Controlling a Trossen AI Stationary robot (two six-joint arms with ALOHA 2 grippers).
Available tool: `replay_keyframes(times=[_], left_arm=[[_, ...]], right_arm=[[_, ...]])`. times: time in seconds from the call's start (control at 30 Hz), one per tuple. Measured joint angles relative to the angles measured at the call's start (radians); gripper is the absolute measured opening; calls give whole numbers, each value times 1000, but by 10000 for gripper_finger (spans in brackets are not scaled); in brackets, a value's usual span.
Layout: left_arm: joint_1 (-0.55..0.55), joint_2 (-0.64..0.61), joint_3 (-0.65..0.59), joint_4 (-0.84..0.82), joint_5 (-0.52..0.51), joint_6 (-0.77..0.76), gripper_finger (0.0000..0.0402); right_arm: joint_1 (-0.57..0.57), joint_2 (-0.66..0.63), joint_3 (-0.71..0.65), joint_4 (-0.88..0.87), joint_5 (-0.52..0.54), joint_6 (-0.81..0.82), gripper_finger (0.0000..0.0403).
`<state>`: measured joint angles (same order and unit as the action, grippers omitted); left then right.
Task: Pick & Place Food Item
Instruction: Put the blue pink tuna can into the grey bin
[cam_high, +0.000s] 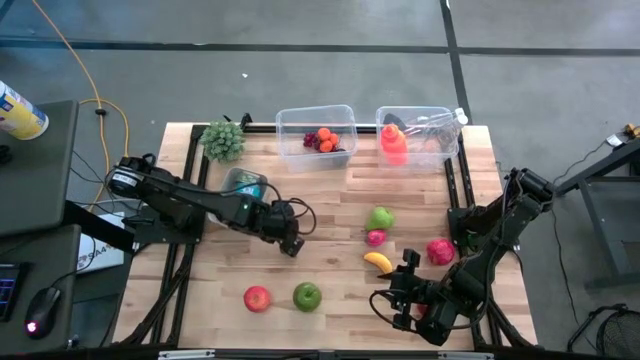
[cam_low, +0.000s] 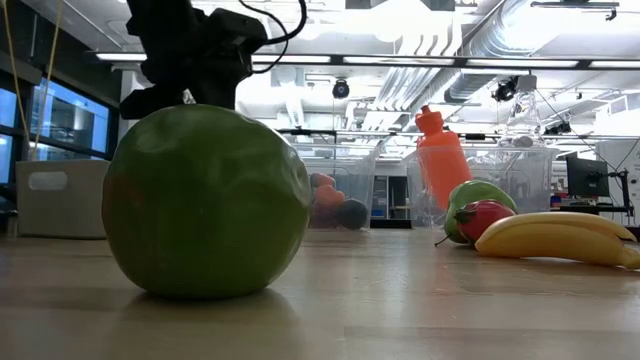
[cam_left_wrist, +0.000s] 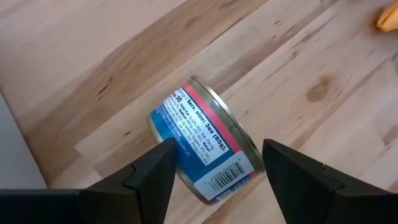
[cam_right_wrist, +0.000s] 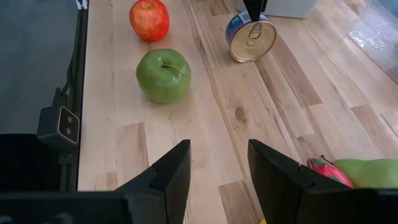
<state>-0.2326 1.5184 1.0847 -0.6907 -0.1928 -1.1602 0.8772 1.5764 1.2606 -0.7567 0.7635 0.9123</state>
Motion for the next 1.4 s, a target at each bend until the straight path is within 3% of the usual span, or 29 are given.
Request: replay_keyframes(times=[0.5,0.83,1.07,1.4], left_arm=[[-11,21,2,8,-3,68,230],[-16,21,2,9,1,270,230],[-20,22,1,3,12,146,230],[-22,22,0,4,30,213,230]], right_arm=[[0,0,0,0,0,0,149],[0,0,0,0,0,0,149],[0,0,0,0,0,0,149],[0,0,0,0,0,0,149]])
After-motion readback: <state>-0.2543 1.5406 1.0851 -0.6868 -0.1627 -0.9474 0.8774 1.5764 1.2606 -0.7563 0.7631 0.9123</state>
